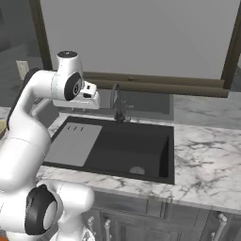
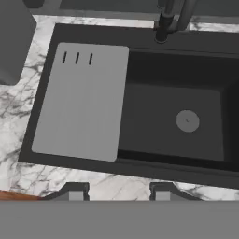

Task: Move the mug from next to the sink to the open cabinet. Then, move the bowl with the onion to the fridge to clear the area for faucet cleaning.

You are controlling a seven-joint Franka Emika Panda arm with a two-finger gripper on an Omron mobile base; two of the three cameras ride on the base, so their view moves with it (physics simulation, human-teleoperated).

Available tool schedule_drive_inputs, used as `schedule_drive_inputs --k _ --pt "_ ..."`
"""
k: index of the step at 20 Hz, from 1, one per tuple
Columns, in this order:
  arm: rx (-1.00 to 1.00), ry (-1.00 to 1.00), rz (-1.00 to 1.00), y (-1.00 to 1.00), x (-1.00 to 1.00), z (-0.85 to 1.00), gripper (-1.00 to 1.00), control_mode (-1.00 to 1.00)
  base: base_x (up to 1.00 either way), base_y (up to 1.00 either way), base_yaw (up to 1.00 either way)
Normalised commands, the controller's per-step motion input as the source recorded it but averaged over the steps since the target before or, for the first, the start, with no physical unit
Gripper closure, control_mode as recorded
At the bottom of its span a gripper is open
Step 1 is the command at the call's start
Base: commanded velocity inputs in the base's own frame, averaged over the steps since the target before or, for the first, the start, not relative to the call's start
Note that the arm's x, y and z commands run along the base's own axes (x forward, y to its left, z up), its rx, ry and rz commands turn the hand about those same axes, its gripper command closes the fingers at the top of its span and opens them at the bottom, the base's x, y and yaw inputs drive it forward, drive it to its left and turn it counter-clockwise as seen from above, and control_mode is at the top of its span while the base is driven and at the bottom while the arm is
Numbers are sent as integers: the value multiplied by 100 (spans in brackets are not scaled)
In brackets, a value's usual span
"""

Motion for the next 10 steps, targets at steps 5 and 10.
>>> schedule_drive_inputs --k 5,10 --pt "1 0 -1 -4 -12 -3 -100 -100 0 0 0" --pt "5 0 -1 0 -28 -6 -100 100 -36 0 -2"
